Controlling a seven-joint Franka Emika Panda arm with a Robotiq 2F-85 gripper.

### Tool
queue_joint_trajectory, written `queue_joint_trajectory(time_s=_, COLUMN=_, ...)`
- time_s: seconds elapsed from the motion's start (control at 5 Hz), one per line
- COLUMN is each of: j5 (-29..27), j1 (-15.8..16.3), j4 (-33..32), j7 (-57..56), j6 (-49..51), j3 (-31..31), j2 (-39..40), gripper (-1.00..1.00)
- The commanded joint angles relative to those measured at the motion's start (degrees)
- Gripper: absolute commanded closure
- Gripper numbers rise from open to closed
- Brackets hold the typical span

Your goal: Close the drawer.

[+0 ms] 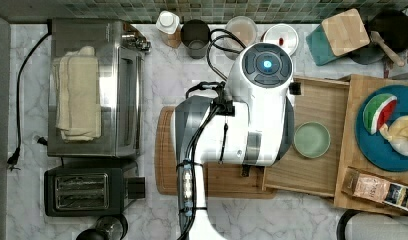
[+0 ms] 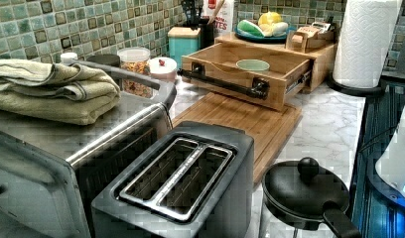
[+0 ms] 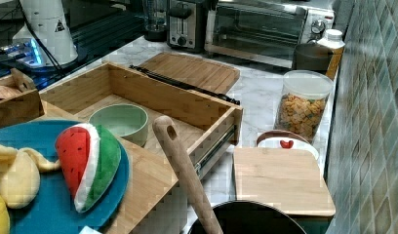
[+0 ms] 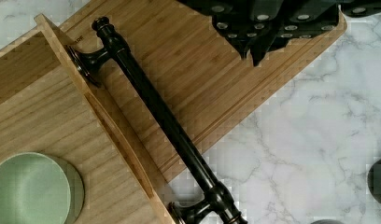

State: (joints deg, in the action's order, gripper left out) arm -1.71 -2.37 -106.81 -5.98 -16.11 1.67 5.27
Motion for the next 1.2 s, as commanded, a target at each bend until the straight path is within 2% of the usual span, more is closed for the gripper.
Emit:
queue_joint_trajectory(time_s=0.2, j5=-2.12, j1=0.7, j4=-3.16, j7=-10.35, j6=-8.31, j3=-1.62, j2=3.3, gripper=1.0)
queue_joint_trajectory(time_s=0.4, j5=2.45, j1=2.59, j4=-6.43, j7=-10.73, j6=-17.38, j3=-2.99, j2=4.78, gripper=1.0)
queue_joint_trajectory(time_s=0.6, j5=5.79, j1=4.4, j4=-5.2, j7=-10.41, j6=-17.71, j3=-3.26, j2=6.67, gripper=1.0)
queue_joint_trajectory(time_s=0.8, j5=5.53, j1=3.99, j4=-3.99, j7=-11.44, j6=-18.41, j3=-3.71, j2=9.29, gripper=1.0)
queue_joint_trajectory(time_s=1.0, j5=9.13, j1=4.14, j4=-6.5, j7=-11.49, j6=-20.83, j3=-3.39, j2=9.2, gripper=1.0)
queue_joint_trajectory(time_s=1.2, j5=9.88, j1=3.27, j4=-7.06, j7=-13.78, j6=-21.63, j3=-3.06, j2=10.58, gripper=1.0)
